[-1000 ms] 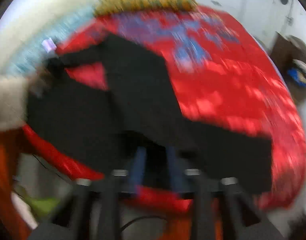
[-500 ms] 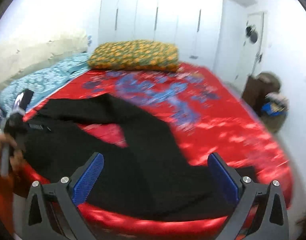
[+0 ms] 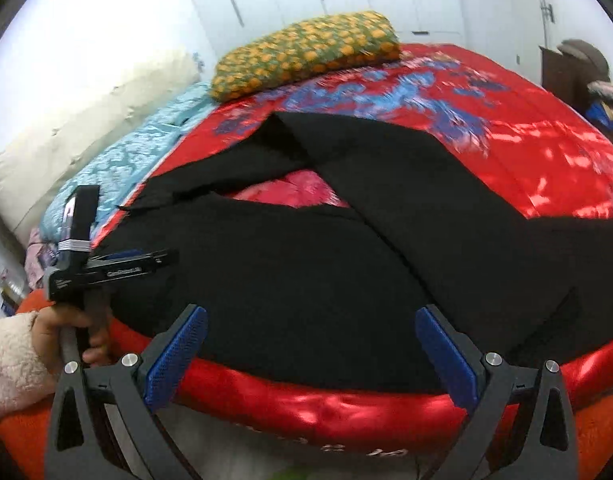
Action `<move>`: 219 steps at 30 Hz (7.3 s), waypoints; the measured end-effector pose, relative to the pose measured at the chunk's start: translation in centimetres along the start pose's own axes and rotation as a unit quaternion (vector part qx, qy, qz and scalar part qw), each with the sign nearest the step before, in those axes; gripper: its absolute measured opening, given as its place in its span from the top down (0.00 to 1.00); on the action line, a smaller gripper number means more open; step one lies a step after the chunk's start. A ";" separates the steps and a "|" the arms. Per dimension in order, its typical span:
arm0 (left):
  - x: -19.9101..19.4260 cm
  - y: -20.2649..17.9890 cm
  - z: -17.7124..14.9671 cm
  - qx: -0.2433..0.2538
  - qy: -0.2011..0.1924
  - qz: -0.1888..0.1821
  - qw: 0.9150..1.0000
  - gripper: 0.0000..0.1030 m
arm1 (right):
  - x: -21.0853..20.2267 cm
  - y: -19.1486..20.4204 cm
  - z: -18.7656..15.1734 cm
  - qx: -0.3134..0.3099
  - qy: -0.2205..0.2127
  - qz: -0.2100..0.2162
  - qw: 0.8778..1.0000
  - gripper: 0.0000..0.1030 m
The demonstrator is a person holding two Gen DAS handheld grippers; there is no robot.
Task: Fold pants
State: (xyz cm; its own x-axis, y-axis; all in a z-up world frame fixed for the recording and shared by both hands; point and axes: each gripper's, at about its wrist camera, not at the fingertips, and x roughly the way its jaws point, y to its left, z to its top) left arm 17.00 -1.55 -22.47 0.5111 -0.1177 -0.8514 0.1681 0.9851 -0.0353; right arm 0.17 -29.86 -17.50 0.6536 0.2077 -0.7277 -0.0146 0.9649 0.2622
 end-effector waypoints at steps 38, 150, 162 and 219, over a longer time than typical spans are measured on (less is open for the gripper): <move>0.8 -0.5 -0.9 0.017 -0.010 0.017 1.000 0.00 | 0.1 -8.5 -2.2 0.214 -0.054 -0.012 0.975 0.01; -6.2 -3.7 -1.4 -0.057 0.049 -0.127 0.989 0.91 | -10.6 -30.4 6.8 0.082 0.078 -0.168 0.979 0.92; -6.3 -3.5 -2.1 -0.060 0.060 -0.138 0.987 0.91 | -12.0 -32.5 5.4 0.087 0.100 -0.196 0.972 0.96; -11.0 -1.7 1.6 0.017 -0.018 -0.052 0.998 0.25 | -1.1 -14.9 5.9 -0.031 0.201 -0.118 0.972 0.40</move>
State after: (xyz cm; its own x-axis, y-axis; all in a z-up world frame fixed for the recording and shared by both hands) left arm 12.45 -2.09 -12.25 0.5197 -0.2243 -0.8244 0.2504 0.9625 -0.1041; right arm 4.14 -45.39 -16.89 0.2954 0.0128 -0.9553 0.0472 0.9985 0.0280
